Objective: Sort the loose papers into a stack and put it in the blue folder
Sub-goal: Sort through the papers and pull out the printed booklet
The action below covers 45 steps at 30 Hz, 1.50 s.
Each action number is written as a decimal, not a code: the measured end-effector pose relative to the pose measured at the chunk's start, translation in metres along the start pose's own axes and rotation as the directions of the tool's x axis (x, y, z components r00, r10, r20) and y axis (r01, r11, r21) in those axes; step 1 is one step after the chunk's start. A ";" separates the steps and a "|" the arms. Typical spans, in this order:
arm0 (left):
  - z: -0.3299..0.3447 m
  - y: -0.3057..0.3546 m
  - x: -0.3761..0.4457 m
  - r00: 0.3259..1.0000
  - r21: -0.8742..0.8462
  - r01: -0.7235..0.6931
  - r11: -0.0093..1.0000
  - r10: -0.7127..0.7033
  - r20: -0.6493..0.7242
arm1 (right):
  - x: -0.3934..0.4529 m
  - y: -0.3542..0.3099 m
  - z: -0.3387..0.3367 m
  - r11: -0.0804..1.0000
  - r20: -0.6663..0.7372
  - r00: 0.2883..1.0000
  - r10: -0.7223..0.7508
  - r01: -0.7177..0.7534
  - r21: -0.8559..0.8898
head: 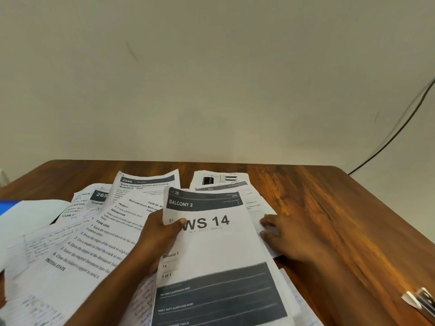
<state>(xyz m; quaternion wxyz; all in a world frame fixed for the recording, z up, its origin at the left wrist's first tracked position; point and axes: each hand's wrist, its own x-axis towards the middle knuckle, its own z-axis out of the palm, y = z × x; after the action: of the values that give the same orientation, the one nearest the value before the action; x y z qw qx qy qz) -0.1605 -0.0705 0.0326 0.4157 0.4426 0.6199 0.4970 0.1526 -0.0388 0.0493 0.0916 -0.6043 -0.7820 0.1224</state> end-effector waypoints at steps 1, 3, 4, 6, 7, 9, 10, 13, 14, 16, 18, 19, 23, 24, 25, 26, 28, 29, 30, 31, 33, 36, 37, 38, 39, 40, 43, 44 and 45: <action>-0.003 0.001 0.002 1.000 -0.003 0.010 1.000 -0.010 -0.021 | 0.000 0.000 -0.002 1.000 0.006 1.000 0.003 -0.003 -0.024; -0.008 0.001 0.005 0.998 -0.010 0.037 0.999 -0.037 -0.047 | 0.001 0.001 -0.006 0.998 -0.019 1.000 0.012 -0.013 -0.068; -0.010 0.000 0.007 0.997 -0.019 0.049 0.999 -0.050 -0.051 | 0.001 0.002 -0.008 0.996 -0.034 0.999 0.020 -0.023 -0.081; -0.012 -0.001 0.009 0.997 -0.026 0.062 0.998 -0.063 -0.051 | 0.004 0.007 -0.010 0.996 -0.083 0.994 0.067 -0.072 -0.061; -0.012 -0.002 0.010 0.997 -0.022 0.065 0.998 -0.066 -0.049 | 0.004 0.009 -0.010 0.994 -0.137 0.986 0.096 -0.101 -0.030; -0.010 -0.003 0.009 0.998 -0.010 0.061 0.998 -0.062 -0.033 | 0.007 0.011 -0.006 0.983 -0.281 0.942 0.183 -0.165 0.086; -0.009 -0.003 0.008 0.998 0.001 0.057 0.998 -0.057 -0.020 | 0.008 0.012 -0.003 0.968 -0.324 0.917 0.234 -0.189 0.165; -0.007 -0.004 0.006 0.998 0.018 0.058 0.998 -0.058 0.016 | 0.007 0.011 0.006 0.910 -0.225 0.904 0.364 -0.295 0.291; -0.006 -0.005 0.006 0.998 0.020 0.059 0.998 -0.059 0.022 | 0.007 0.011 0.010 0.896 -0.176 0.908 0.380 -0.314 0.315; -0.005 -0.006 0.006 0.998 0.032 0.052 0.998 -0.053 0.032 | 0.011 0.014 0.016 0.882 -0.149 0.912 0.382 -0.312 0.352; -0.003 -0.008 0.007 0.998 0.051 0.042 0.998 -0.044 0.039 | 0.016 0.016 0.018 0.868 -0.133 0.910 0.392 -0.318 0.382; -0.003 -0.009 0.007 0.998 0.057 0.040 0.998 -0.042 0.038 | 0.018 0.015 0.018 0.859 -0.129 0.907 0.401 -0.323 0.396; -0.002 -0.010 0.008 0.998 0.040 0.036 0.999 -0.038 0.041 | 0.023 0.012 0.019 0.827 -0.242 0.884 0.399 -0.234 0.511; -0.003 -0.010 0.008 0.998 0.026 0.038 0.999 -0.039 0.043 | 0.023 0.012 0.019 0.814 -0.267 0.872 0.411 -0.219 0.538; -0.003 -0.009 0.007 0.998 0.009 0.041 0.999 -0.041 0.044 | 0.023 0.011 0.019 0.793 -0.286 0.857 0.429 -0.206 0.573; -0.003 -0.009 0.007 0.998 -0.006 0.047 0.999 -0.047 0.044 | 0.023 0.011 0.017 0.771 -0.304 0.841 0.448 -0.190 0.608; -0.004 -0.008 0.007 0.997 -0.032 0.058 0.998 -0.056 0.046 | 0.020 0.010 0.012 0.704 -0.333 0.805 0.492 -0.142 0.696; -0.004 -0.007 0.007 0.997 -0.045 0.061 0.997 -0.059 0.048 | 0.019 0.011 0.009 0.659 -0.340 0.786 0.516 -0.110 0.744; -0.005 -0.007 0.007 0.997 -0.057 0.064 0.996 -0.061 0.049 | 0.018 0.013 0.005 0.617 -0.350 0.767 0.538 -0.075 0.784; -0.005 -0.007 0.007 0.997 -0.069 0.068 0.995 -0.065 0.051 | 0.018 0.015 0.002 0.575 -0.353 0.750 0.559 -0.044 0.817; -0.005 -0.007 0.007 0.996 -0.104 0.080 0.991 -0.075 0.055 | 0.018 0.018 -0.004 0.486 -0.338 0.724 0.601 0.003 0.874; -0.007 -0.006 0.006 0.994 -0.147 0.101 0.984 -0.092 0.064 | 0.018 0.021 -0.011 0.334 -0.255 0.722 0.643 0.035 0.942; -0.007 -0.005 0.005 0.993 -0.158 0.105 0.982 -0.095 0.068 | 0.017 0.023 -0.014 0.271 -0.213 0.734 0.645 0.041 0.962; -0.007 -0.004 0.005 0.993 -0.172 0.108 0.979 -0.097 0.073 | 0.015 0.024 -0.018 0.204 -0.167 0.751 0.639 0.044 0.978; -0.008 -0.003 0.004 0.992 -0.186 0.111 0.976 -0.097 0.078 | 0.015 0.026 -0.021 0.149 -0.124 0.763 0.634 0.037 0.988; -0.008 -0.002 0.002 0.992 -0.200 0.112 0.973 -0.097 0.083 | 0.014 0.028 -0.024 0.107 -0.084 0.778 0.623 0.022 0.994; -0.007 -0.001 0.000 0.991 -0.221 0.119 0.968 -0.101 0.088 | 0.008 0.037 -0.033 0.041 0.061 0.836 0.546 -0.099 0.994; -0.007 -0.001 0.000 0.991 -0.222 0.120 0.968 -0.102 0.088 | 0.005 0.040 -0.036 0.024 0.118 0.855 0.504 -0.151 0.988; -0.006 -0.001 0.001 0.991 -0.219 0.120 0.968 -0.103 0.087 | 0.002 0.042 -0.038 0.020 0.178 0.872 0.457 -0.210 0.977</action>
<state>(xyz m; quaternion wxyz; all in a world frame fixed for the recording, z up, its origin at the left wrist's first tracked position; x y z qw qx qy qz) -0.1667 -0.0715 0.0331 0.5133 0.3758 0.5679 0.5223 0.2022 -0.0234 0.0731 0.5073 -0.5632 -0.3222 0.5672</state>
